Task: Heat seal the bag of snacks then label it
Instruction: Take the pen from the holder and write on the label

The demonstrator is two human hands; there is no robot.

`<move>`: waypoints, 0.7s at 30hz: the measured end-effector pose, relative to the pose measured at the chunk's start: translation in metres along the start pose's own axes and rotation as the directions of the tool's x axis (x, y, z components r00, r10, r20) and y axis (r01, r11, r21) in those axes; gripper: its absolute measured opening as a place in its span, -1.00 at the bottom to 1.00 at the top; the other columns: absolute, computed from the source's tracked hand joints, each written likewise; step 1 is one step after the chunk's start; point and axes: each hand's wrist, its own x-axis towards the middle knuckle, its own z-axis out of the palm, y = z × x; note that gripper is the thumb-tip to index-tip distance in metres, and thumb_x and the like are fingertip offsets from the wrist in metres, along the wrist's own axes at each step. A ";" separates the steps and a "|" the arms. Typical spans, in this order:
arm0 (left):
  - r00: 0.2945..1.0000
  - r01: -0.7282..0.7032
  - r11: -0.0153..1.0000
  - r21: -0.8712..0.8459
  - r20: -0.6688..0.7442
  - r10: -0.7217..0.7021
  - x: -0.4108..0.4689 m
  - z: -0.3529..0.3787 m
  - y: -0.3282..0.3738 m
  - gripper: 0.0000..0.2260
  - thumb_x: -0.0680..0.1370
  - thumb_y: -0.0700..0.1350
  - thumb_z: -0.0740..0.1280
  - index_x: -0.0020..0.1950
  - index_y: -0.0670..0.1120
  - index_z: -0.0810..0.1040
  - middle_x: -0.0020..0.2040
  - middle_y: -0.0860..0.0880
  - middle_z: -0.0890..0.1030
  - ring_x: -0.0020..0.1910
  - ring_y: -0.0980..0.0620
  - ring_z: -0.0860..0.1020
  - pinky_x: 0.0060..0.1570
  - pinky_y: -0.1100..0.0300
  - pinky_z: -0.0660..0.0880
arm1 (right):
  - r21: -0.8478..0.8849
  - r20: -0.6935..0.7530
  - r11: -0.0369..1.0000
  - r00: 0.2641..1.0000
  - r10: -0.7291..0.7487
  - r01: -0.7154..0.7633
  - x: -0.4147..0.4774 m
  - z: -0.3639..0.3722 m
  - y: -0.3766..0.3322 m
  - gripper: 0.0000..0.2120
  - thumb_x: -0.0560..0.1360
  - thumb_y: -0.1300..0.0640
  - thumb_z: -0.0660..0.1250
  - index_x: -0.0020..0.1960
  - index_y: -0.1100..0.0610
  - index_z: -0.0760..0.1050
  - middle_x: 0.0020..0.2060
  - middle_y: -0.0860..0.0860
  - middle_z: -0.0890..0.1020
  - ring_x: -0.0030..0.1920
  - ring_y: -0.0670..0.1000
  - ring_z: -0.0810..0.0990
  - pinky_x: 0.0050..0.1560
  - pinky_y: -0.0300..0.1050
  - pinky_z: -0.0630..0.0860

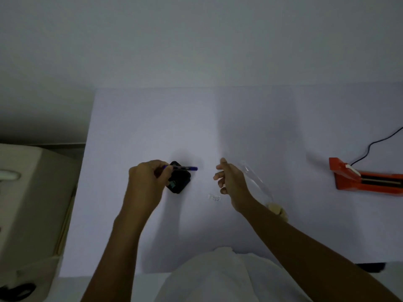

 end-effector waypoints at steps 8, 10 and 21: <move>0.967 0.253 0.961 0.108 -0.005 -0.254 0.006 0.021 -0.063 -0.81 0.56 -0.13 0.37 -0.20 -0.19 0.64 -0.36 -0.10 0.66 -0.40 0.06 0.62 -0.37 0.26 0.48 | -0.274 0.089 0.952 0.989 -0.114 0.135 0.007 0.030 0.029 -0.69 0.58 -0.10 0.23 0.06 0.14 0.53 -0.08 0.04 0.62 -0.10 0.01 0.57 -0.13 0.00 0.55; 0.951 0.303 0.947 0.108 0.022 -0.307 0.006 0.030 -0.074 -0.77 0.55 -0.12 0.38 -0.24 -0.22 0.64 -0.38 -0.13 0.66 -0.40 -0.01 0.63 -0.36 0.25 0.50 | -0.323 0.156 0.928 0.978 -0.139 0.184 0.008 0.041 0.034 -0.69 0.59 -0.10 0.22 0.14 0.10 0.53 -0.03 -0.02 0.60 0.00 0.00 0.56 0.05 0.00 0.52; 0.910 0.328 0.941 0.084 0.240 -0.339 0.012 0.075 -0.078 -0.73 0.64 -0.03 0.20 0.00 -0.23 0.52 -0.14 -0.07 0.55 -0.11 -0.07 0.53 -0.29 0.21 0.36 | -0.438 0.333 0.842 0.927 -0.175 0.316 0.022 0.062 0.033 -0.63 0.65 -0.03 0.11 0.29 0.15 0.51 0.06 0.09 0.64 0.06 0.04 0.58 0.10 -0.10 0.47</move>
